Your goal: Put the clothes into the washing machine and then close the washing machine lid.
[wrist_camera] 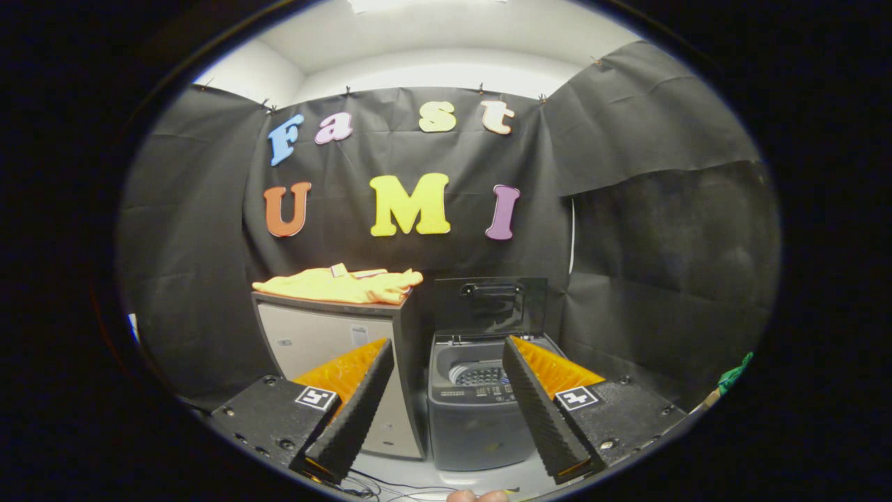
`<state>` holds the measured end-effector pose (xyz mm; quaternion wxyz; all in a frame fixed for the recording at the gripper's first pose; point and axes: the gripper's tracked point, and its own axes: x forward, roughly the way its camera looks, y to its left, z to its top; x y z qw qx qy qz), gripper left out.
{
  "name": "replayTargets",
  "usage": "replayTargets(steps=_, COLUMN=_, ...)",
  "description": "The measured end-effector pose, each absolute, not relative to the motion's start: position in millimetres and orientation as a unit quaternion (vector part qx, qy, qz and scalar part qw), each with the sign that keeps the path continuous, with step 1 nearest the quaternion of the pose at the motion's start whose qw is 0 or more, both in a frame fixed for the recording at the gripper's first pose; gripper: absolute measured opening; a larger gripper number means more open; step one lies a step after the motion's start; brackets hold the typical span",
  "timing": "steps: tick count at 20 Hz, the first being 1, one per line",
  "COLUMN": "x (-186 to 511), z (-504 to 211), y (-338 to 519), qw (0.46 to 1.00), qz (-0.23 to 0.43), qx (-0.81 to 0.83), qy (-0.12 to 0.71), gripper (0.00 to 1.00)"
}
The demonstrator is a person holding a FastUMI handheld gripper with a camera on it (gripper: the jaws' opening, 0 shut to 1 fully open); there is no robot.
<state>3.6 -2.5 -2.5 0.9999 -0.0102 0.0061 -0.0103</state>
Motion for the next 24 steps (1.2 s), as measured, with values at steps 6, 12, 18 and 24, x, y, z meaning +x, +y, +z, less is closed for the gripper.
replayTargets(steps=6, x=8, z=7, y=11, qw=1.000, qz=-0.007, qx=-0.022, qy=-0.005, gripper=0.99)
replayTargets(steps=12, x=14, z=13, y=27, qw=0.999, qz=-0.014, qx=-0.028, qy=-0.012, gripper=0.99)
replayTargets(steps=18, x=31, z=29, y=66, qw=0.999, qz=-0.014, qx=-0.026, qy=-0.018, gripper=0.99)
replayTargets(steps=24, x=67, z=49, y=122, qw=1.000, qz=0.005, qx=0.003, qy=-0.007, gripper=0.99)
